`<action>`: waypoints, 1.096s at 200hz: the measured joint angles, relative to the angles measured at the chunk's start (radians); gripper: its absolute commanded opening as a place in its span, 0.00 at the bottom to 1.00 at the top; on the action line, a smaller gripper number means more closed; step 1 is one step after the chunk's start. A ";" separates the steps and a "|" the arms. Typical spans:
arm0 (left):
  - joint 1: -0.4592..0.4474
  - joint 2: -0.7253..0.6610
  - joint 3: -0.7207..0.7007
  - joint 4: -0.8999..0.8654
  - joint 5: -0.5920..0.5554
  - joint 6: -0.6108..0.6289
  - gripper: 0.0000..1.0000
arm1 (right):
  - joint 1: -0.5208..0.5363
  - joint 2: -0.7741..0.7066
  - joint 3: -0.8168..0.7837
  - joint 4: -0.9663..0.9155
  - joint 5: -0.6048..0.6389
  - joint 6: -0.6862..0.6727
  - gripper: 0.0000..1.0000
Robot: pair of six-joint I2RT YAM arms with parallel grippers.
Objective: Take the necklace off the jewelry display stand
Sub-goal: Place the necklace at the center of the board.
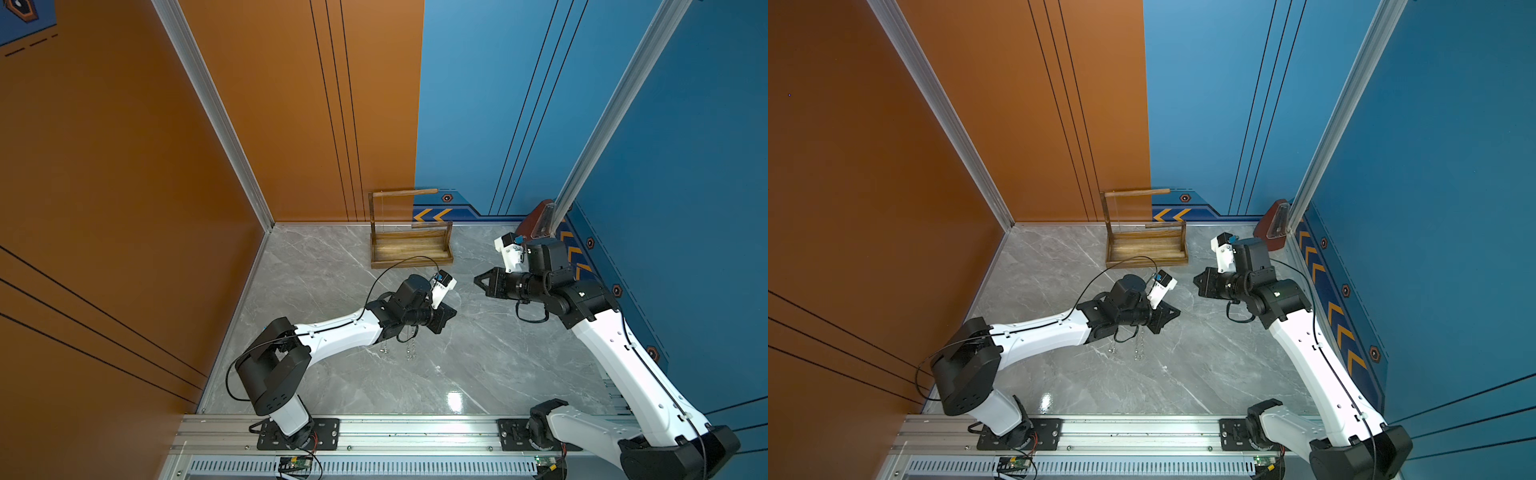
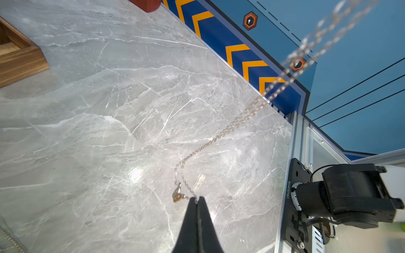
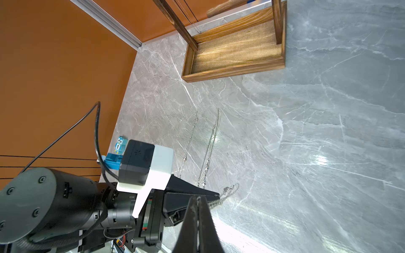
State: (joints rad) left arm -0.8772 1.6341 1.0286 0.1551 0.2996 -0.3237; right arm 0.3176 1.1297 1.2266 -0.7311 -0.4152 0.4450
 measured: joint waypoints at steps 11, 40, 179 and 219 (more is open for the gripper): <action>0.000 0.000 -0.016 -0.002 -0.005 -0.003 0.02 | 0.000 0.000 -0.007 0.004 0.000 0.000 0.00; 0.000 0.000 -0.031 -0.006 -0.006 -0.007 0.02 | 0.000 -0.001 -0.015 0.009 -0.004 0.000 0.00; -0.009 -0.041 -0.160 0.037 -0.014 0.010 0.85 | 0.134 -0.058 -0.084 0.025 -0.007 0.027 0.00; -0.021 -0.038 -0.161 0.078 0.026 0.074 0.85 | 0.151 -0.073 -0.094 0.027 -0.007 0.028 0.00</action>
State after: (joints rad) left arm -0.8978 1.5959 0.8680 0.2329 0.3256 -0.2493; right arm 0.4683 1.0565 1.1324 -0.7036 -0.4225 0.4728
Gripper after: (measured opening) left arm 0.852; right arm 0.047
